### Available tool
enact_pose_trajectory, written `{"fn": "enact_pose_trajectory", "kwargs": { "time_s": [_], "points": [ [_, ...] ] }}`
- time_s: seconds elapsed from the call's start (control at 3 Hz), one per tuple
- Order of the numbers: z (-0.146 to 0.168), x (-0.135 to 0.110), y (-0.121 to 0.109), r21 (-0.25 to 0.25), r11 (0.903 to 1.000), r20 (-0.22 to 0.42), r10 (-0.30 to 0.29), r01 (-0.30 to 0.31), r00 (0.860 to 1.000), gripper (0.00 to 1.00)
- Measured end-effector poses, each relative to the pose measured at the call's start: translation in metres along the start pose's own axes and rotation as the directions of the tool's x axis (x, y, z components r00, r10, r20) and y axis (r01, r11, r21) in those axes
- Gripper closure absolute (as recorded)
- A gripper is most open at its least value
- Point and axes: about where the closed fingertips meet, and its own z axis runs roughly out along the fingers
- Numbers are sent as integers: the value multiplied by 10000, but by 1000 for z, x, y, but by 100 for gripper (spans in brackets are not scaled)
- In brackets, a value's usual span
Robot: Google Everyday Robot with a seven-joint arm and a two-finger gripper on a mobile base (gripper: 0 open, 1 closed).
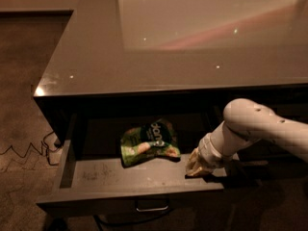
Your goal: Open top drawer
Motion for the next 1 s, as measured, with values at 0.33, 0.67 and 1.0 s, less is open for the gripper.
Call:
{"fn": "enact_pose_trajectory", "kwargs": {
  "time_s": [0.33,0.67,1.0],
  "points": [
    [1,6,23,-44,9996,83,274,-274,9996,100],
    [1,6,23,-44,9996,83,274,-274,9996,100],
    [0,8,40,-90,9991,112,409,-408,9991,100]
  ]
}}
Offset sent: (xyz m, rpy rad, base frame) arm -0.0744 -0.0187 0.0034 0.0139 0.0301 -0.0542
